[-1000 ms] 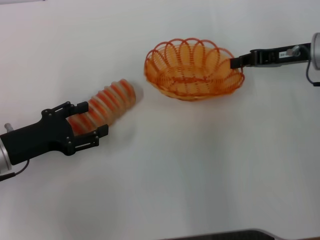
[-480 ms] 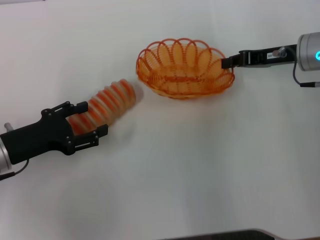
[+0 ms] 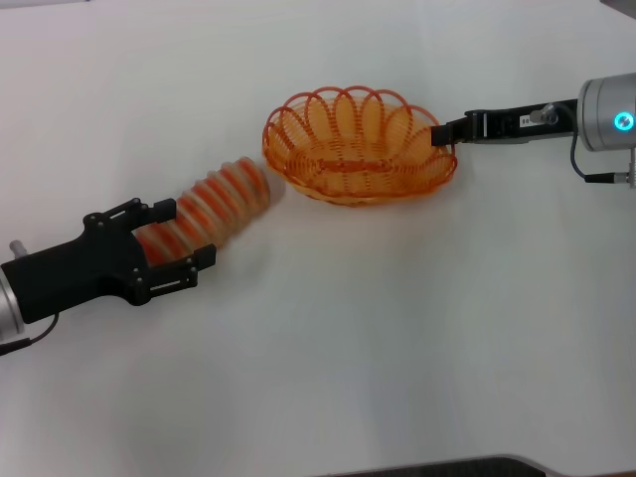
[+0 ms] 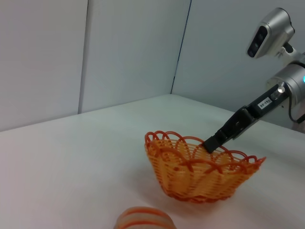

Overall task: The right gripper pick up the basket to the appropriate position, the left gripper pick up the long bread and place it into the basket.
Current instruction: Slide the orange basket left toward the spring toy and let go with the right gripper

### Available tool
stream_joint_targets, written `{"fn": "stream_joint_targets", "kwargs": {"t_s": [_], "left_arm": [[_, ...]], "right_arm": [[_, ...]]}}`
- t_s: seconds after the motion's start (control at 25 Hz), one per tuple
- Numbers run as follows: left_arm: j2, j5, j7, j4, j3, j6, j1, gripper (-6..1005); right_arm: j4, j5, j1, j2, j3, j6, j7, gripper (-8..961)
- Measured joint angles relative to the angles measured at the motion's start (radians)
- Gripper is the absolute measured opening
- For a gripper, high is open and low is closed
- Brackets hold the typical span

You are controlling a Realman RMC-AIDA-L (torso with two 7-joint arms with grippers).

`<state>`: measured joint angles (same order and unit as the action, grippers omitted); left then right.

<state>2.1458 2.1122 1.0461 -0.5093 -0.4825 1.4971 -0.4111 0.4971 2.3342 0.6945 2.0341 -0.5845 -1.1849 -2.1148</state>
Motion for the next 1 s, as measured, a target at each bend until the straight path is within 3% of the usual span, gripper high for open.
{"fn": "stream_joint_targets", "kwargs": {"t_s": [1.0], "left_arm": [[0.000, 0.004, 0.000, -0.002, -0.001, 0.000, 0.000, 799]], "right_arm": [[-0.020, 0.012, -0.009, 0.001, 0.000, 0.036, -0.003, 115]]}}
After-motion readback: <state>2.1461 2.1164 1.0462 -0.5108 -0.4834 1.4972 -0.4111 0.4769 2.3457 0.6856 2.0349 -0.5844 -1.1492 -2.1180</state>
